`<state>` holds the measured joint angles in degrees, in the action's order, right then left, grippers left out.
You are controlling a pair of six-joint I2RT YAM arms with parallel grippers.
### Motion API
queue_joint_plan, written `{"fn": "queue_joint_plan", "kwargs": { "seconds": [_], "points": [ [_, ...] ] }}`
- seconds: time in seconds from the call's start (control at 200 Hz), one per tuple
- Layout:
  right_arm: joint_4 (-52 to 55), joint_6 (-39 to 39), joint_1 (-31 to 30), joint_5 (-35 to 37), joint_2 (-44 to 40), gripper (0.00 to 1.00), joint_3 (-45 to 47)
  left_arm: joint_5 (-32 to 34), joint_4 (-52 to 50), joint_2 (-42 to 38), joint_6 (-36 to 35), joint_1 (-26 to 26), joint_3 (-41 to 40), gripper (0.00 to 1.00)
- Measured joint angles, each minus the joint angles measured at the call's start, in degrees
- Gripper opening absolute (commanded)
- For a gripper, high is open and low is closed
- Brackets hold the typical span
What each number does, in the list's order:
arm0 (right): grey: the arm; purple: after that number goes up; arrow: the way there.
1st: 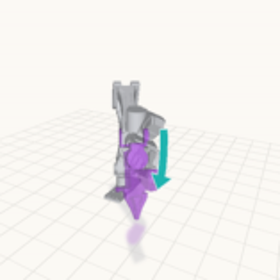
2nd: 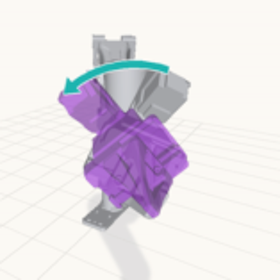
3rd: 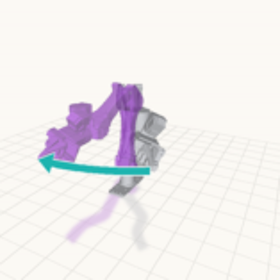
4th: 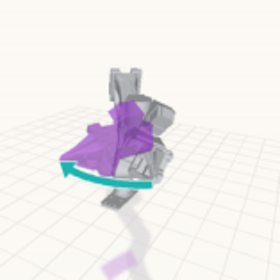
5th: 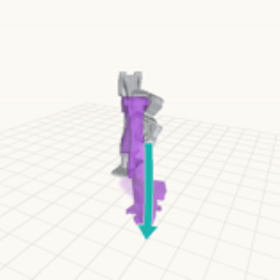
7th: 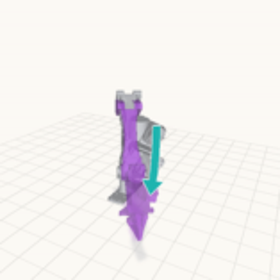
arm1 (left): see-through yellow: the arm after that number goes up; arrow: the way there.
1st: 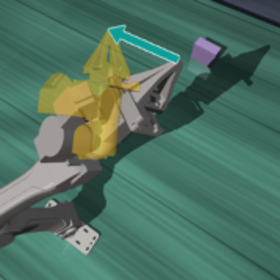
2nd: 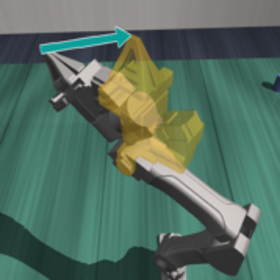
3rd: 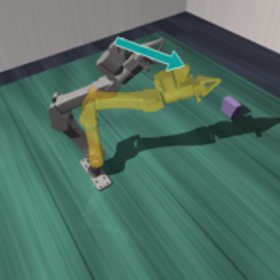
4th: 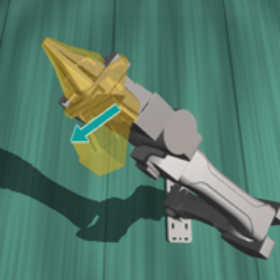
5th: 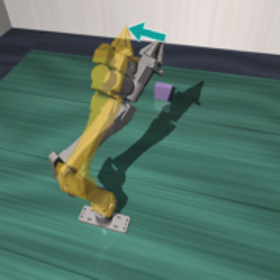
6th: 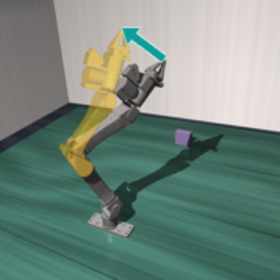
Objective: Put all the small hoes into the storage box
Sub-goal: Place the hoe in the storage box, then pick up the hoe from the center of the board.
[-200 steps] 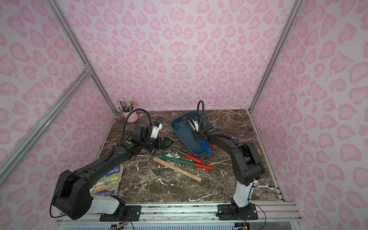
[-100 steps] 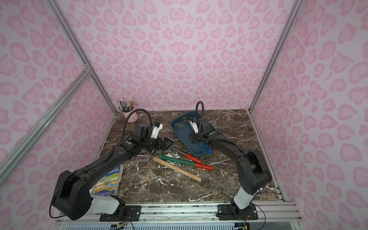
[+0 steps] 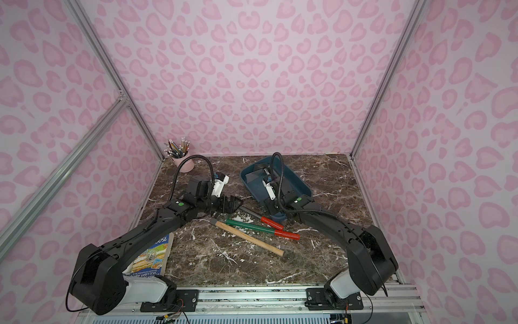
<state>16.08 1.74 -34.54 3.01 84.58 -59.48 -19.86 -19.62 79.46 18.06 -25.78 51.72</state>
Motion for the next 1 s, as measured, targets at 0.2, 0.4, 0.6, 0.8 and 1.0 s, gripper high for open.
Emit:
{"fn": "queue_joint_plan", "kwargs": {
  "seconds": [0.2,0.4,0.6,0.8,1.0],
  "points": [
    [0.8,1.0,-2.6,-1.1,-2.1,0.84,2.6,0.9,1.0,-0.7,0.1,0.0,-1.0,0.99],
    [1.7,1.3,-5.6,-2.2,-3.1,0.73,5.4,1.2,1.9,-1.2,1.3,0.0,-2.1,0.99],
    [2.5,1.4,-7.9,-3.9,-3.2,0.61,6.9,1.9,2.5,-2.3,1.4,0.0,-2.5,0.99],
    [2.4,1.2,-10.2,-5.6,-1.3,0.52,7.3,2.2,2.6,-2.7,1.5,0.0,-2.5,0.99],
    [2.2,1.2,-12.2,-6.6,1.5,0.51,7.5,2.3,2.7,-3.3,1.6,0.0,-2.5,0.99]
  ]
}}
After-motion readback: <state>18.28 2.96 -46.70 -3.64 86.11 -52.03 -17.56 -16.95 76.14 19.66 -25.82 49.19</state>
